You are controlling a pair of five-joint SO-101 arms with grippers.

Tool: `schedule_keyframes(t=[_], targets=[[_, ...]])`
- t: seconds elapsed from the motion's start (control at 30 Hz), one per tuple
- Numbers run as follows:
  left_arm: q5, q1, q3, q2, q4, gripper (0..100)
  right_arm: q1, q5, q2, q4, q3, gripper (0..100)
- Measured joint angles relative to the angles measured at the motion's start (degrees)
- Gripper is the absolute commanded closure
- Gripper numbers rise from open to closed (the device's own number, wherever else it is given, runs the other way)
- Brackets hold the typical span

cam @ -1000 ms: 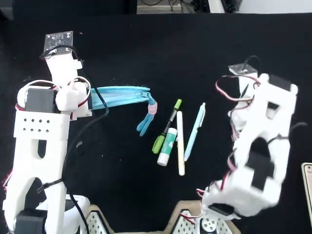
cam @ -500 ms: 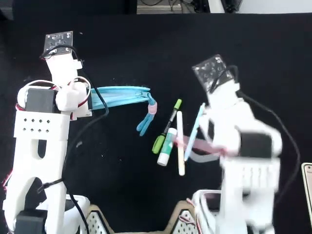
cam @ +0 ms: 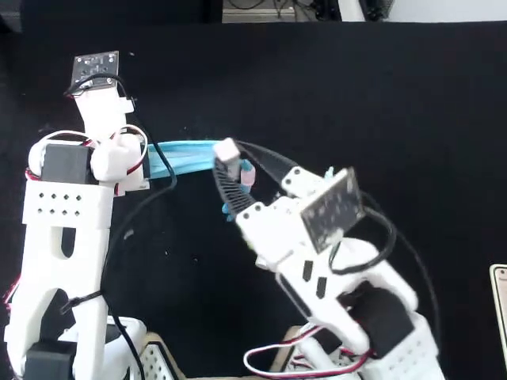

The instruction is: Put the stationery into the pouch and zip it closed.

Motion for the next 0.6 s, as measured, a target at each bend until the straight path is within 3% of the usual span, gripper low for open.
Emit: schedule_keyframes(t=[0.6], targets=[[0.0, 0.0, 0.0, 0.0, 0.0, 97, -3.4, 0.0, -1.5, -38.2, 25.7, 98.7]])
